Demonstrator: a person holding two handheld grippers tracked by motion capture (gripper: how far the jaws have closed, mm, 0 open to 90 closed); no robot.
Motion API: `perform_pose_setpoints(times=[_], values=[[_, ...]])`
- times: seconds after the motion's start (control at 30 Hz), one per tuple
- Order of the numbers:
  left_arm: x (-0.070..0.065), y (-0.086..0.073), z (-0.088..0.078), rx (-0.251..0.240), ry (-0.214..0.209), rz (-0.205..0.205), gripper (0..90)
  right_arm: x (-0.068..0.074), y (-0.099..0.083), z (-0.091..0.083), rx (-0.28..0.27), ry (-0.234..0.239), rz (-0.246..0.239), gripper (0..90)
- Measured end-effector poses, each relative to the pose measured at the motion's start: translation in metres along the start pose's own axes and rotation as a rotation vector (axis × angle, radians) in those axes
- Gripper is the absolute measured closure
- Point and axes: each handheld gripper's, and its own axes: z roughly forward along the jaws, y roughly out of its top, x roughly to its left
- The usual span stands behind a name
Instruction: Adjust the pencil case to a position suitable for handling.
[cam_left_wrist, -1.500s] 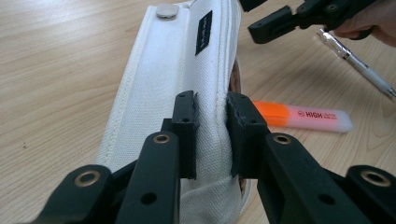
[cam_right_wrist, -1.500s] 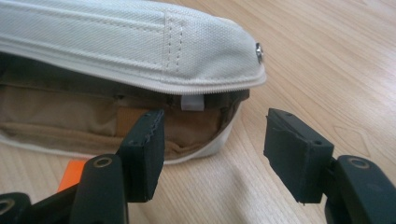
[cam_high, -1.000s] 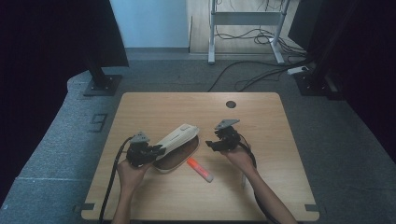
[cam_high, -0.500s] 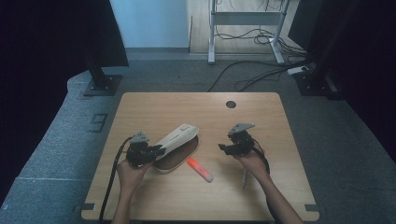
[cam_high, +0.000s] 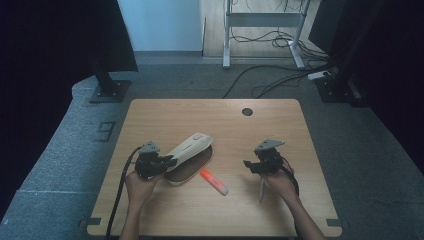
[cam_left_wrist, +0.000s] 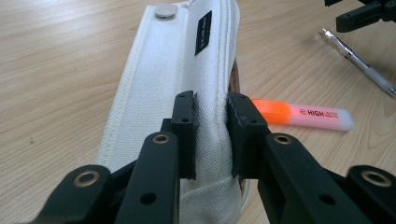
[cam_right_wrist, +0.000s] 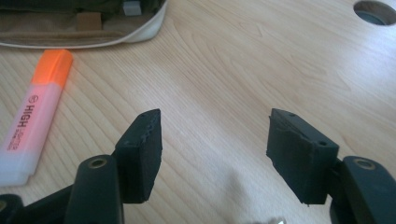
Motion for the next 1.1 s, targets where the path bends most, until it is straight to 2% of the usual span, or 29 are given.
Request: perform_pose_setpoints(times=[0.17, 0.57, 0.87, 0.93, 1.1], values=[[0.000, 0.000, 0.000, 0.001, -0.001, 0.000, 74.2, -0.004, -0.011, -0.007, 0.002, -0.023, 0.047, 31.3], [0.000, 0.000, 0.000, 0.002, -0.002, 0.003, 74.1, -0.001, -0.039, -0.019, 0.025, -0.048, 0.083, 32.6], [-0.001, 0.000, 0.000, 0.003, 0.000, 0.007, 74.0, 0.006, -0.057, -0.022, 0.047, -0.040, 0.106, 38.9], [-0.002, 0.000, 0.000, 0.003, 0.000, 0.007, 74.0, 0.009, -0.062, -0.020, 0.071, -0.056, 0.099, 40.6], [-0.002, 0.000, 0.000, 0.003, 0.000, 0.007, 74.0, 0.012, -0.067, -0.018, 0.083, -0.056, 0.095, 47.7]])
